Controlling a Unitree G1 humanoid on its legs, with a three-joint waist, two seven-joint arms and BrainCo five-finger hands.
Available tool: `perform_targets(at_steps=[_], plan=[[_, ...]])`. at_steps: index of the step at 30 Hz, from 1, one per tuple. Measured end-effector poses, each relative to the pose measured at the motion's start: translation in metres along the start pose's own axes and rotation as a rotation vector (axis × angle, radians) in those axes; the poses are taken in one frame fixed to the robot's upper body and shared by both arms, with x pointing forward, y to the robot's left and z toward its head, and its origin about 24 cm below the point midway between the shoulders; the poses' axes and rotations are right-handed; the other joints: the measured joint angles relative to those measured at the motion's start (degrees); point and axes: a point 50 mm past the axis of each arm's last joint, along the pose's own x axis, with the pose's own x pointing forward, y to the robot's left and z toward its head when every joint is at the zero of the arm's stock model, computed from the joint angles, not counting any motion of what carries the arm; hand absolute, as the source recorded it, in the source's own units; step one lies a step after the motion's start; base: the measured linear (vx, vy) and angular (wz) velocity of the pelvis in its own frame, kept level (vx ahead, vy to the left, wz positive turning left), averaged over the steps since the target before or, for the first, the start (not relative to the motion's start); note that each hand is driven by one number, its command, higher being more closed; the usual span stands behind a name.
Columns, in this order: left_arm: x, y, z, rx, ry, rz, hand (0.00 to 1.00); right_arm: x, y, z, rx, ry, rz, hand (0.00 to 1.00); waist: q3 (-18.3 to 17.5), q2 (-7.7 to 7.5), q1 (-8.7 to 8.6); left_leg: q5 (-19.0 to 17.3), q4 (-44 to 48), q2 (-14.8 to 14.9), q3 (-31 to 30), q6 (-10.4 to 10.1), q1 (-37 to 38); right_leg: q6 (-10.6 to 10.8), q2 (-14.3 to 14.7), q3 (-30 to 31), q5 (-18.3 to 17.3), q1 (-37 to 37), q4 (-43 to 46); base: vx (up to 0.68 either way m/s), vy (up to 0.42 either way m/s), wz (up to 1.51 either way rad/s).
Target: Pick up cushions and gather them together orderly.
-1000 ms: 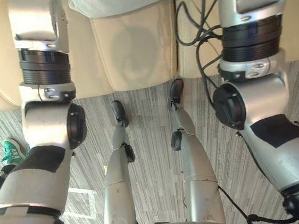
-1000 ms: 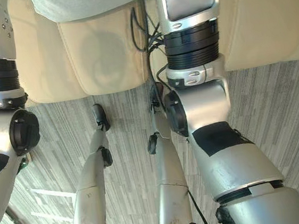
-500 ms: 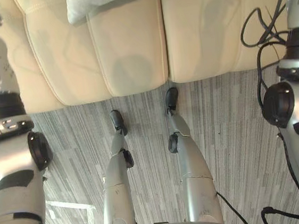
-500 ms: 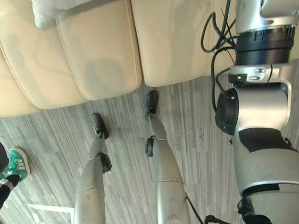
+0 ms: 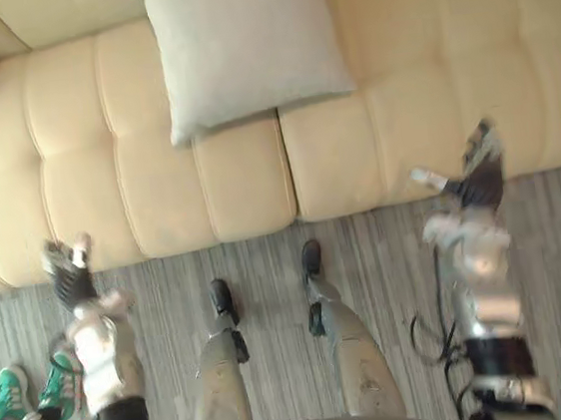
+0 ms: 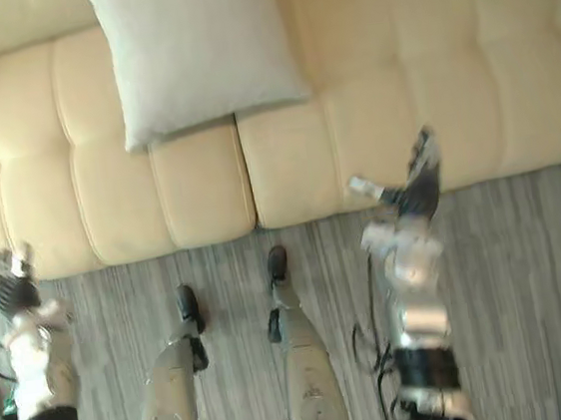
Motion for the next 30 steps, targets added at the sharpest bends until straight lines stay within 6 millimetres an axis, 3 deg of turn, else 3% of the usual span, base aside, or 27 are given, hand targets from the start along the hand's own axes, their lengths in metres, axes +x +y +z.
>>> perform_targets(at_steps=[3, 8, 11, 18, 21, 23, 24, 26, 27, 28, 30], plan=[[-0.026, 0.014, -0.053, 0.086, 0.217, -0.006, 0.00, -0.036, 0.005, -0.050, -0.083, 0.213, 0.069, 0.00, -3.8, -0.66, 0.62, -1.6, 0.3, 0.3, 0.9, 0.1, 5.1, 0.4, 0.4, 0.2, -0.4, 5.4, -1.3, 0.11, 0.048, -0.13], [-0.068, 0.041, -0.120, 0.224, 0.549, 0.020, 0.00, -0.091, 0.005, -0.125, -0.191, 0.588, 0.115, 0.00, -9.4, -0.96, 1.17, -4.4, 1.0, 0.2, 1.3, 0.1, 11.6, 1.0, 0.7, 0.1, -0.5, 13.7, -5.3, 0.05, 0.066, -0.05], [-0.086, 0.052, -0.141, 0.271, 0.676, 0.039, 0.00, -0.120, 0.001, -0.155, -0.235, 0.776, 0.119, 0.00, -12.0, -1.02, 1.49, -5.5, 0.8, -0.3, 1.1, 0.1, 14.3, 2.0, 0.7, 0.5, 1.3, 17.8, -8.6, 0.07, 0.072, -0.04], [-0.095, 0.064, -0.152, 0.355, 0.759, 0.044, 0.00, -0.153, -0.019, -0.182, -0.281, 0.995, 0.076, 0.00, -13.2, -1.42, 1.47, -7.1, 1.0, -2.3, 1.8, 0.5, 19.1, 3.0, -0.1, 4.0, 4.0, 22.8, -11.9, 0.03, 0.078, -0.16], [-0.094, 0.073, -0.151, 0.370, 0.768, 0.067, 0.00, -0.152, -0.017, -0.184, -0.281, 1.006, 0.082, 0.00, -13.2, -1.89, 1.91, -8.7, 2.6, -2.9, 4.2, 1.1, 20.4, 3.2, -0.2, 7.6, 4.9, 22.8, -11.8, -0.05, 0.086, -0.58], [-0.093, 0.077, -0.150, 0.368, 0.767, 0.090, 0.00, -0.153, -0.016, -0.186, -0.286, 1.022, 0.087, 0.00, -12.6, -2.72, 1.80, -10.6, 5.0, -3.5, 4.4, 2.3, 20.2, 2.9, -0.3, 8.4, 5.5, 22.1, -10.4, -0.13, 0.066, -0.64], [-0.091, 0.079, -0.148, 0.366, 0.758, 0.104, 0.00, -0.152, -0.015, -0.186, -0.288, 1.019, 0.096, 0.00, -12.5, -3.11, 2.51, -11.6, 4.9, -5.3, 2.3, 4.6, 20.2, 2.8, -0.5, 9.6, 6.6, 21.5, -10.2, -0.19, 0.042, -0.73], [-0.090, 0.081, -0.147, 0.352, 0.757, 0.129, 0.00, -0.144, -0.010, -0.185, -0.273, 1.005, 0.096, 0.00, -11.8, -1.92, 2.55, -9.9, 4.9, -3.8, 4.0, 4.5, 19.8, 1.4, -2.2, 5.1, 0.6, 18.3, -1.4, -0.15, 0.050, -0.27], [-0.086, 0.084, -0.143, 0.363, 0.741, 0.139, 0.00, -0.149, -0.014, -0.188, -0.273, 1.037, 0.085, 0.00, -11.8, -1.90, 1.83, -8.5, 4.4, -3.5, 2.1, 4.4, 19.6, 0.0, -5.4, 0.2, -9.5, 13.4, 22.4, -0.07, 0.038, 0.69], [-0.084, 0.088, -0.141, 0.375, 0.736, 0.149, 0.00, -0.158, -0.017, -0.192, -0.277, 1.081, 0.079, 0.00, -12.0, -2.37, 1.77, -7.3, 3.6, -3.5, 0.4, 4.1, 20.0, 0.8, -7.2, -0.9, -12.9, 14.3, 33.1, -0.06, -0.001, 0.91], [-0.087, 0.097, -0.139, 0.394, 0.738, 0.168, 0.00, -0.165, -0.019, -0.194, -0.271, 1.109, 0.069, 0.00, -12.8, -3.75, 2.37, -4.7, 1.9, -3.9, -1.7, 3.3, 20.2, 3.6, -9.7, -0.5, -15.2, 19.0, 39.2, -0.03, -0.147, 0.65]])
